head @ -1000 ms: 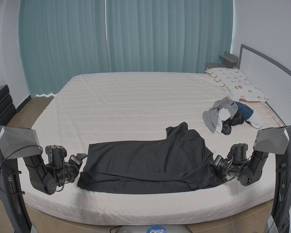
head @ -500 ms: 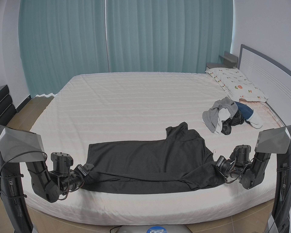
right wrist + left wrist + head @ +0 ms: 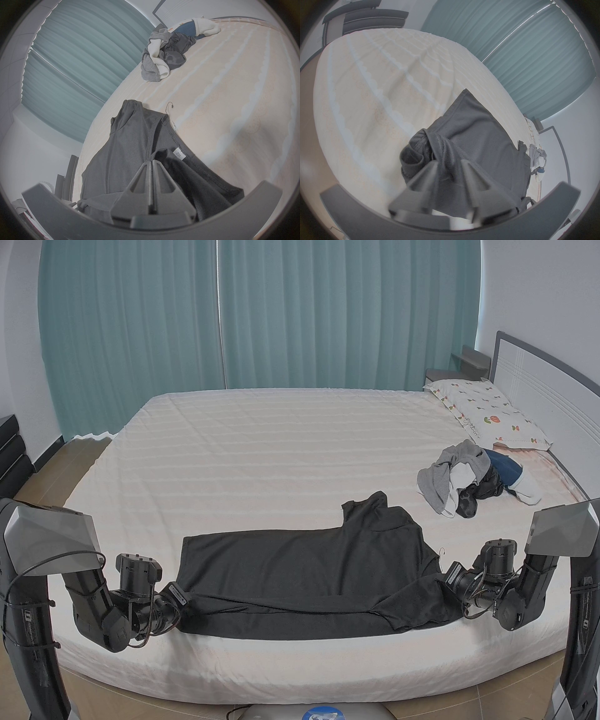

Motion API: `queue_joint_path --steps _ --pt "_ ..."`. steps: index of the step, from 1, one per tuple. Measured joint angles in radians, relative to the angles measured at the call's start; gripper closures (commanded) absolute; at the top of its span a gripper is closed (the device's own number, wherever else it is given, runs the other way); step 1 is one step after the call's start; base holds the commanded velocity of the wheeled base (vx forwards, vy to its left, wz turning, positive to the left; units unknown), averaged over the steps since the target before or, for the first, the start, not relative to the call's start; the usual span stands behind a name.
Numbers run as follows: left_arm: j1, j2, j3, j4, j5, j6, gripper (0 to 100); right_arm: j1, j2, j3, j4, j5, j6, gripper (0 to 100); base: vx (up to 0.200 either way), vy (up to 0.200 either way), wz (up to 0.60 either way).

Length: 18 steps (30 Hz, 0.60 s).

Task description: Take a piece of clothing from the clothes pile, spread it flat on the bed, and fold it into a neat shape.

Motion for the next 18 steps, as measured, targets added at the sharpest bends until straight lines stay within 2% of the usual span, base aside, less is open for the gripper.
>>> queue_joint_path --steps 10,18 --pt "0.066 0.002 -0.043 0.0 0.002 -0.015 100 0.0 -0.002 0.001 -0.001 0.0 0.002 100 0.0 0.0 0.0" --pt "0.101 0.01 -0.116 0.002 0.002 -0.128 100 0.0 -0.003 0.001 -0.001 0.0 0.004 100 0.0 0.0 0.0"
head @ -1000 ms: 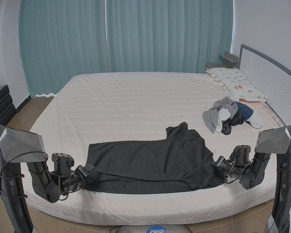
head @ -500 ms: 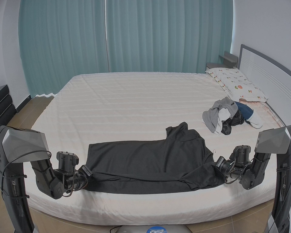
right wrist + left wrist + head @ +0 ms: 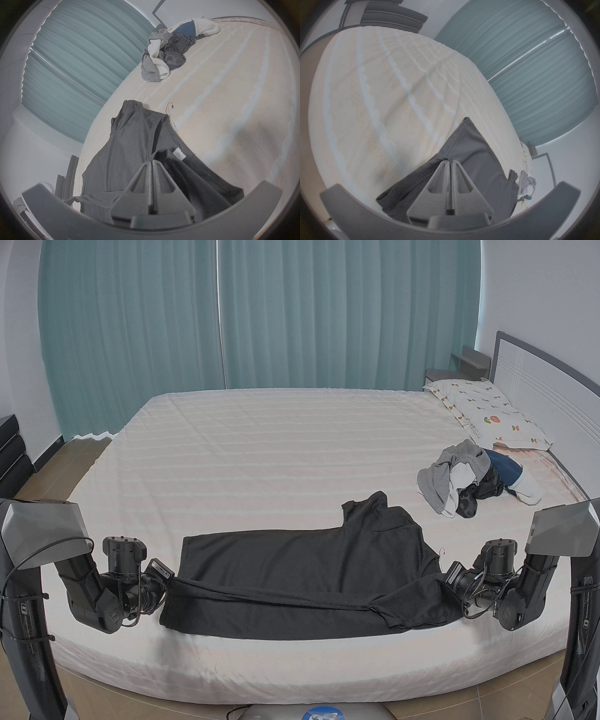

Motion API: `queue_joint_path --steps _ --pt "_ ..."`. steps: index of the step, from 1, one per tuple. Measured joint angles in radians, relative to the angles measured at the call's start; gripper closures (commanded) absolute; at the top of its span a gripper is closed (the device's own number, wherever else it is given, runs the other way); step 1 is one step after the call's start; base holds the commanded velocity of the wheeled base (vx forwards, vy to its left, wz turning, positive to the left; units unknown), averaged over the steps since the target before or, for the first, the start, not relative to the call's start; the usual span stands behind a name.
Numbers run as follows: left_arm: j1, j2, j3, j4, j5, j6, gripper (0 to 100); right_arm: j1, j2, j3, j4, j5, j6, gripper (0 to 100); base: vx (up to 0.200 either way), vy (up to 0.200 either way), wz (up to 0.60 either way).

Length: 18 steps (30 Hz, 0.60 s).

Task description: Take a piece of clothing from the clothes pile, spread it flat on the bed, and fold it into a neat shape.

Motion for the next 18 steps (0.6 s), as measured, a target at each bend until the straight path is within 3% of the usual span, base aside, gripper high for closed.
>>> queue_joint_path --steps 9,18 --pt "0.004 0.038 -0.054 0.0 0.074 -0.001 100 0.0 -0.001 0.0 -0.053 -0.003 0.034 100 0.0 0.0 0.0" --pt "0.0 0.056 -0.061 0.001 0.083 0.003 100 -0.011 -0.004 -0.001 -0.065 -0.006 0.04 100 0.0 0.0 0.0"
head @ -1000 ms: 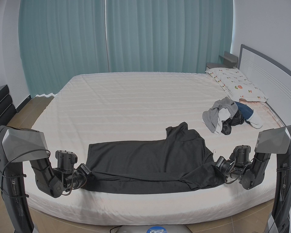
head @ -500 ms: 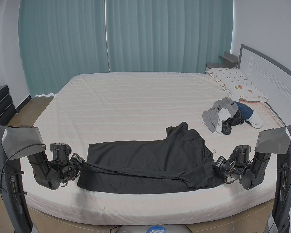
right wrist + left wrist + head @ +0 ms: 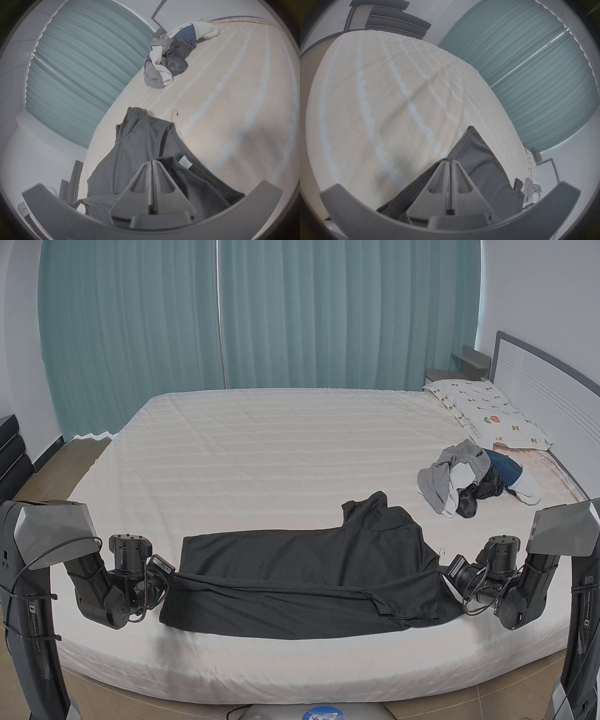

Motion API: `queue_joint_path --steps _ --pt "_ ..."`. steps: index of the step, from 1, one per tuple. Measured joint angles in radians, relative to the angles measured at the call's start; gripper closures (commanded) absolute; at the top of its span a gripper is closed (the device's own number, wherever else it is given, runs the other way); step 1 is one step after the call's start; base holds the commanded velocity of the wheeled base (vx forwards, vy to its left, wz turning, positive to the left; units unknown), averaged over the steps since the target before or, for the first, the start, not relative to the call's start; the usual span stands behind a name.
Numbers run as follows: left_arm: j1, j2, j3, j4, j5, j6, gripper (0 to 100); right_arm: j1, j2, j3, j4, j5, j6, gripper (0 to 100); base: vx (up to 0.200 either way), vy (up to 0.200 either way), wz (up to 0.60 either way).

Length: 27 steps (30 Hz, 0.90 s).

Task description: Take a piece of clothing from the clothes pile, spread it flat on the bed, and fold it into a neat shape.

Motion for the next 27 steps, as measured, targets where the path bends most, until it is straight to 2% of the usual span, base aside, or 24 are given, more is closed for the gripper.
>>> queue_joint_path --steps 23,24,26,27 --pt "-0.004 0.012 0.011 0.001 0.002 0.042 100 -0.009 0.05 -0.07 -0.017 -0.007 0.007 100 0.0 0.0 0.0" --pt "-0.004 0.012 0.011 0.001 0.001 0.042 100 -0.009 0.054 -0.073 -0.017 -0.008 0.006 0 0.0 0.0 0.0" --pt "-0.005 0.012 0.011 0.002 0.001 0.042 100 -0.008 0.062 -0.078 -0.017 -0.008 0.006 0 0.0 0.0 0.0" --pt "-0.005 0.012 0.011 0.003 0.001 0.042 0 -0.008 0.066 -0.08 -0.017 -0.008 0.006 0 0.0 0.0 0.0"
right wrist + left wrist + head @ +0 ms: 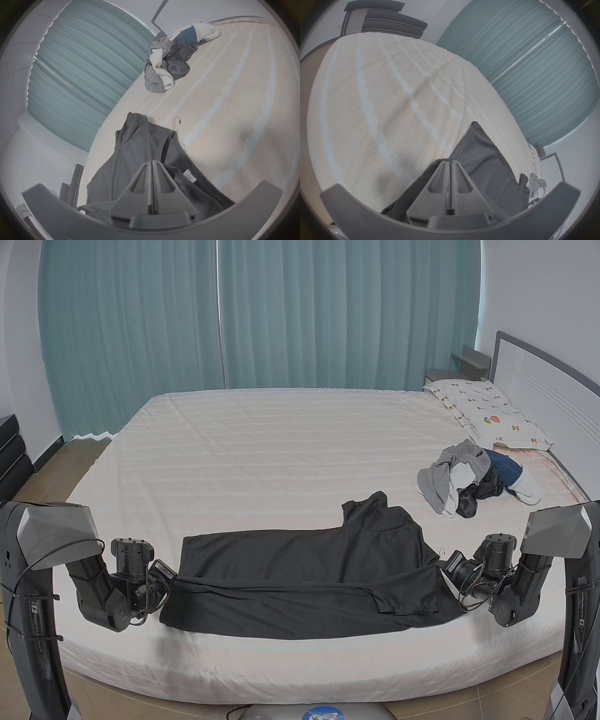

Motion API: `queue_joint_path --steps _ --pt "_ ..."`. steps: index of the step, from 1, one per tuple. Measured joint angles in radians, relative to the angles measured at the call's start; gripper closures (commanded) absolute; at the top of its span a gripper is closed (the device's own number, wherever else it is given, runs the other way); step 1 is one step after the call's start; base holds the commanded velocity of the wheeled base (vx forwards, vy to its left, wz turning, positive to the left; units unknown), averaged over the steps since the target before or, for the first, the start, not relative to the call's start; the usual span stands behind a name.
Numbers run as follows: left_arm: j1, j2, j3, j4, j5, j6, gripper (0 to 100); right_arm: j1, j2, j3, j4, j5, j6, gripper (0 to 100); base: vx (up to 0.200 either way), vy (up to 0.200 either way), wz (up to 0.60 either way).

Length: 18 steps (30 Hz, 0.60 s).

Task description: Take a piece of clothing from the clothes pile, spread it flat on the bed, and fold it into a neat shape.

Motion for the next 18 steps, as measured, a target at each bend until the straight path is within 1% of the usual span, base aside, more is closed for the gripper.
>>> queue_joint_path --steps 9,12,16,18 --pt "0.001 -0.001 0.0 -0.002 0.0 -0.005 0 0.001 0.004 0.01 -0.007 0.001 0.006 0 0.0 0.0 0.0" --pt "0.004 -0.003 0.004 -0.002 -0.002 -0.017 0 0.001 -0.026 0.037 -0.007 0.003 0.022 0 0.0 0.0 0.0" --pt "0.012 -0.021 0.034 -0.003 -0.01 -0.032 0 0.005 -0.087 0.096 -0.002 0.003 0.044 0 0.0 0.0 0.0" --pt "0.017 -0.048 0.072 -0.005 -0.025 -0.034 0 0.009 -0.114 0.127 0.002 0.002 0.046 0 0.0 0.0 0.0"
